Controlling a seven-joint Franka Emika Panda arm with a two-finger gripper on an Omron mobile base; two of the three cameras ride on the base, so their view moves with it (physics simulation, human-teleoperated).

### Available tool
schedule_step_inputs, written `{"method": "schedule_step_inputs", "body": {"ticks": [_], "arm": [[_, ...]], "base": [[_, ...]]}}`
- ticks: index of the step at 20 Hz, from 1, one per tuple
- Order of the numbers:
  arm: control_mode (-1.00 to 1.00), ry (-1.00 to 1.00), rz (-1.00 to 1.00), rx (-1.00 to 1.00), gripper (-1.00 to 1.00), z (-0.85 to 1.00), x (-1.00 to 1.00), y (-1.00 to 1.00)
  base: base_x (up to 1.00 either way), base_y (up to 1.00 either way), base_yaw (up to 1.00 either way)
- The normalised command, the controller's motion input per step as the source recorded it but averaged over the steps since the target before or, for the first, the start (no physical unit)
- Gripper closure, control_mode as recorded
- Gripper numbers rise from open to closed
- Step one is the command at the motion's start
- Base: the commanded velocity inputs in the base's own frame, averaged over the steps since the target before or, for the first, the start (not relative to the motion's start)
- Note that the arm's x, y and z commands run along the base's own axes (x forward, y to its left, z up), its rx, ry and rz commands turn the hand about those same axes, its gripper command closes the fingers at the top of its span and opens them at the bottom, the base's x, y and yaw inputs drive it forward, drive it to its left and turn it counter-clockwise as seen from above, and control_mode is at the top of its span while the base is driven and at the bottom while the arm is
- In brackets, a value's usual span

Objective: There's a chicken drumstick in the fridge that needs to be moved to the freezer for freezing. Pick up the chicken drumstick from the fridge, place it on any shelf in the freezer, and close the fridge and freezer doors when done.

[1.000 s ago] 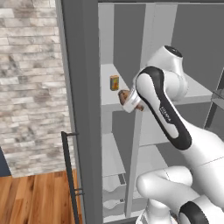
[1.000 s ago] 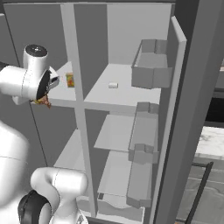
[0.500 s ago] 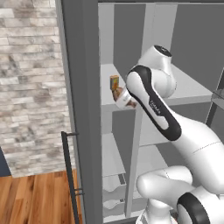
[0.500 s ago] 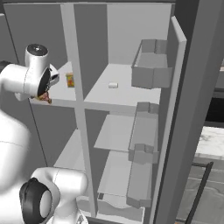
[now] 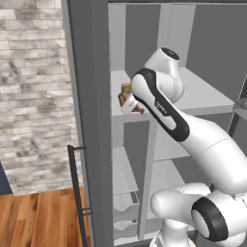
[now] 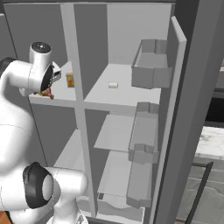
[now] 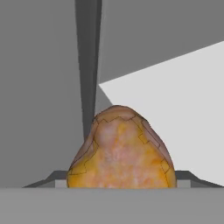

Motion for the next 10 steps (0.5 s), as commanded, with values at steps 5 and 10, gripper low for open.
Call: {"method": "schedule_step_inputs", "body": {"ticks": [5, 10], "arm": [[-1.0, 0.0, -0.02, -0.01, 1.0, 0.0, 0.3, 0.16], [-1.0, 0.0, -0.06, -0.03, 1.0, 0.0, 0.18, 0.24]], "base": [[0.0, 0.0, 0.0], [0.0, 0.0, 0.0]]}}
